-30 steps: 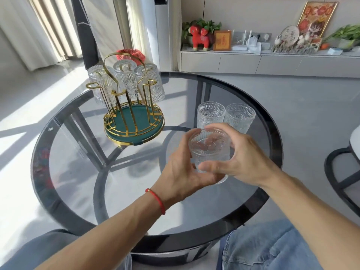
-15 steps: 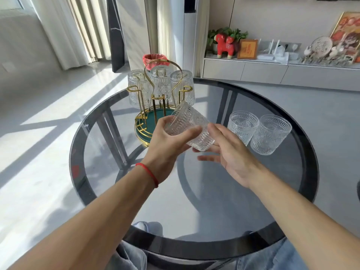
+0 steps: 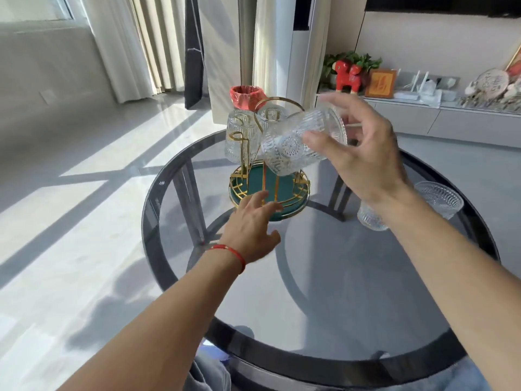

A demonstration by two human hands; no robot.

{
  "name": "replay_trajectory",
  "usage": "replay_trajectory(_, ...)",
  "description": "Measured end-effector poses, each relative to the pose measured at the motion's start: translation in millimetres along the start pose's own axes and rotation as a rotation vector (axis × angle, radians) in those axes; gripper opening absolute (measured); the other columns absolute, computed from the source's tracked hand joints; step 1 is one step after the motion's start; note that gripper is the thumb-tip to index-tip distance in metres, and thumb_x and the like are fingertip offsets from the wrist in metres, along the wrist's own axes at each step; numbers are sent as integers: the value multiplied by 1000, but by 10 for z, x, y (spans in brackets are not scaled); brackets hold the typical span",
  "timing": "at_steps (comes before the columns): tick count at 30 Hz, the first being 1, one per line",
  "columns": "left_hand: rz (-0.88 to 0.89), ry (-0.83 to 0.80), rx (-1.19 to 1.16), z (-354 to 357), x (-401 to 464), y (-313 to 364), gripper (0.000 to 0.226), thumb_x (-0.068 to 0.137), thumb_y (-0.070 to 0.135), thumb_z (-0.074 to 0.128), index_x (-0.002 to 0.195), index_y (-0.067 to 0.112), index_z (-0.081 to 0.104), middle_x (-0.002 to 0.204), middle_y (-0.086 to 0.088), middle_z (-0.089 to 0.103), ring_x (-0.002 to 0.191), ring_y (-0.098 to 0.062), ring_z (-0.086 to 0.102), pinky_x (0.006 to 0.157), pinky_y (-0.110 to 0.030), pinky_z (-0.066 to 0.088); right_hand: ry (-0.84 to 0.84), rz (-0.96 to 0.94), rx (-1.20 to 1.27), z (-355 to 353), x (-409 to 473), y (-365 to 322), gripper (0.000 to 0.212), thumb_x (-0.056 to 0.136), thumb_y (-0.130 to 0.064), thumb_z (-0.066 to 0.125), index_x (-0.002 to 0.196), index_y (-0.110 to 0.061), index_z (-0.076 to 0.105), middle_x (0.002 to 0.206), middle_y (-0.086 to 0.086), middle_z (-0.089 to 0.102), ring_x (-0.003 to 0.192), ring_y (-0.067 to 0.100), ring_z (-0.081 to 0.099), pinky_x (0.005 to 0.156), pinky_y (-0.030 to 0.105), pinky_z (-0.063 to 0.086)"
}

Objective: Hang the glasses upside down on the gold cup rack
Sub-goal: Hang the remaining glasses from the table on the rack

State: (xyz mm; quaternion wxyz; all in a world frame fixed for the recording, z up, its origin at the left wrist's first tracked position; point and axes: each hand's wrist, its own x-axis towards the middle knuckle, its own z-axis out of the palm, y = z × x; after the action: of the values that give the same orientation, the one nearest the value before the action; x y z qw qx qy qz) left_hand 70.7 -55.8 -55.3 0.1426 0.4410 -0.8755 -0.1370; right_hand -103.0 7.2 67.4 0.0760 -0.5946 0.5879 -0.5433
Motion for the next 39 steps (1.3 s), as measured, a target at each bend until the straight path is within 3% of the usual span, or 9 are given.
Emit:
replay_trajectory(2,-9,2,29,-4,23,10,54,91,25,68,143,24,58,163,-8,37,148,-31,30,114,-56,41,34,-44,-19,208,199,-158,60,82,-47,77,135,-26,59,128,-14,60,114,5,56,91,25,49)
replay_trajectory(10,-20,50,47,-27,58,123,46,92,25,64,138,22,63,153,-6,48,140,-28,41,105,-51,48,-5,-19,-159,1020,551,-240,62,78,-39,80,131,-17,56,125,8,58,110,19,55,84,24,40)
replay_trajectory(13,-16,23,106,1,46,145,47,93,27,62,140,24,60,153,-4,48,138,-28,41,102,-49,48,-55,-55,-257,1131,599,-196,62,78,-37,81,132,-17,57,127,9,60,114,21,55,83,21,33)
replay_trajectory(19,-36,-72,191,1,16,139,46,94,31,62,138,19,57,154,-7,41,141,-30,33,101,-51,47,-201,-75,-470,1239,588,-118,55,80,-41,78,126,-22,58,123,7,59,103,23,55,73,29,36)
replay_trajectory(23,-60,-121,256,2,-8,193,46,93,33,62,137,21,59,157,-8,35,145,-36,28,104,-53,44,-280,-34,-479,1285,559,-47,52,84,-40,77,127,-17,59,127,9,61,101,21,51,71,25,27)
replay_trajectory(26,-82,-107,269,-8,2,235,45,92,32,61,136,21,60,150,-8,43,140,-37,34,102,-54,43,-275,-28,-502,1299,518,-16,51,87,-48,73,129,-22,60,127,7,66,101,25,61,73,30,41)
replay_trajectory(31,-110,-100,298,6,17,277,42,91,32,60,131,21,63,140,-9,49,132,-37,40,99,-51,41,-316,-76,-543,1295,486,17,48,94,-45,66,136,-22,56,133,8,64,113,31,64,75,33,43)
replay_trajectory(35,-142,56,249,10,48,311,32,87,27,57,117,19,65,127,-8,60,116,-35,52,91,-45,42,-379,-122,-507,1195,391,25,53,100,-34,59,149,-16,51,148,9,57,132,32,53,102,42,48)
replay_trajectory(39,-142,221,157,-33,72,352,26,84,25,57,106,18,69,110,-7,69,106,-35,58,84,-42,45,-306,-221,-384,909,249,98,33,99,-18,59,129,-9,67,135,9,66,129,30,55,109,41,43)
